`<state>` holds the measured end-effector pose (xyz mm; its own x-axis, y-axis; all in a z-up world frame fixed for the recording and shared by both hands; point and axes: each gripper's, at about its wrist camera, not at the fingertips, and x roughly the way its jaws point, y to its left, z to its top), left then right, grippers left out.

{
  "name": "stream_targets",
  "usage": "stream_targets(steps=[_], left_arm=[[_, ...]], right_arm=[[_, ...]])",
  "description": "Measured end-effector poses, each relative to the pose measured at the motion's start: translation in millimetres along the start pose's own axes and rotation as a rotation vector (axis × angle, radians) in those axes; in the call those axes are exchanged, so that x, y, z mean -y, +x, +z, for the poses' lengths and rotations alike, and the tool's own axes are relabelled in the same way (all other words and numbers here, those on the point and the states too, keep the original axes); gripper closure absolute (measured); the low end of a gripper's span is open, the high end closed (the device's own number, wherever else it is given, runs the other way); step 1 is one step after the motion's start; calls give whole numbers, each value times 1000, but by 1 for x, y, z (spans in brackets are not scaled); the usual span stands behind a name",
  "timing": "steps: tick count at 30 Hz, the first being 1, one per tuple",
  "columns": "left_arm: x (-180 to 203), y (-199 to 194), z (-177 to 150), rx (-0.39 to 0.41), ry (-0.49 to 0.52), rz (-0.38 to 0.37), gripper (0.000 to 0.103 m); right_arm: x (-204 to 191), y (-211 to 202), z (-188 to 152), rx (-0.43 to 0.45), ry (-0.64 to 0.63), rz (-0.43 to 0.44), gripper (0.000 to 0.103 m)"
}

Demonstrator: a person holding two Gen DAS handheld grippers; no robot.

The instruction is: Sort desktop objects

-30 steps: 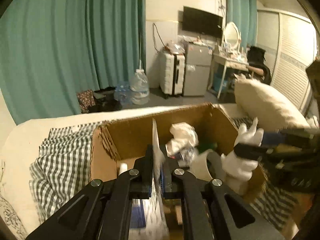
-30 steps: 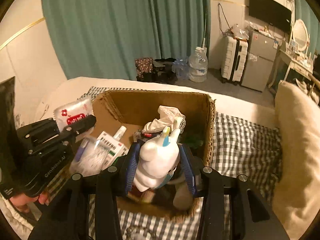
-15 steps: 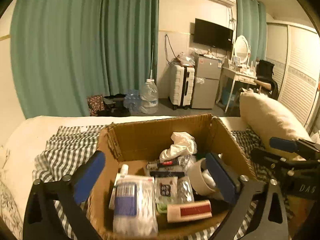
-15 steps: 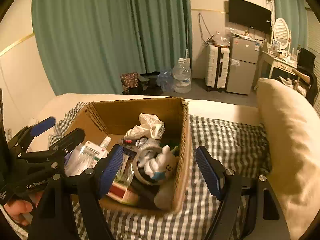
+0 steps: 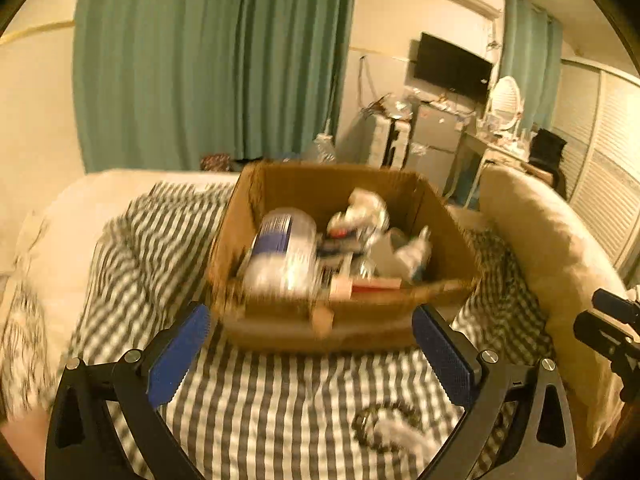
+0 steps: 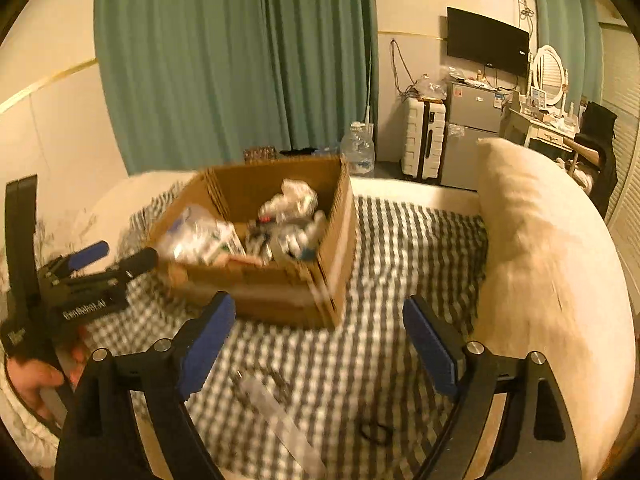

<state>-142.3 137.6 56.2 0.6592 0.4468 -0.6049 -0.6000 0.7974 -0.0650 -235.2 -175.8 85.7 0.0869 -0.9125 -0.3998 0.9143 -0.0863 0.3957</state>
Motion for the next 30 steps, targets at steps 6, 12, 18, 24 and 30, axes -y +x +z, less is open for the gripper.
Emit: stream_targets(steps=[6, 12, 18, 24, 30], left_arm=[[4, 21, -58, -65, -19, 18, 0], [26, 57, -95, -164, 56, -54, 0], [50, 77, -122, -232, 152, -108, 0], [29, 88, -120, -235, 173, 21, 0], [-3, 85, -106, -211, 86, 26, 0]], right_arm=[[12, 25, -31, -110, -7, -8, 17], [11, 52, -48, -209, -13, -29, 17], [-9, 81, -77, -349, -130, -61, 17], [-20, 101, -101, -479, -153, 27, 25], [-48, 128, -139, -601, -234, 101, 42]])
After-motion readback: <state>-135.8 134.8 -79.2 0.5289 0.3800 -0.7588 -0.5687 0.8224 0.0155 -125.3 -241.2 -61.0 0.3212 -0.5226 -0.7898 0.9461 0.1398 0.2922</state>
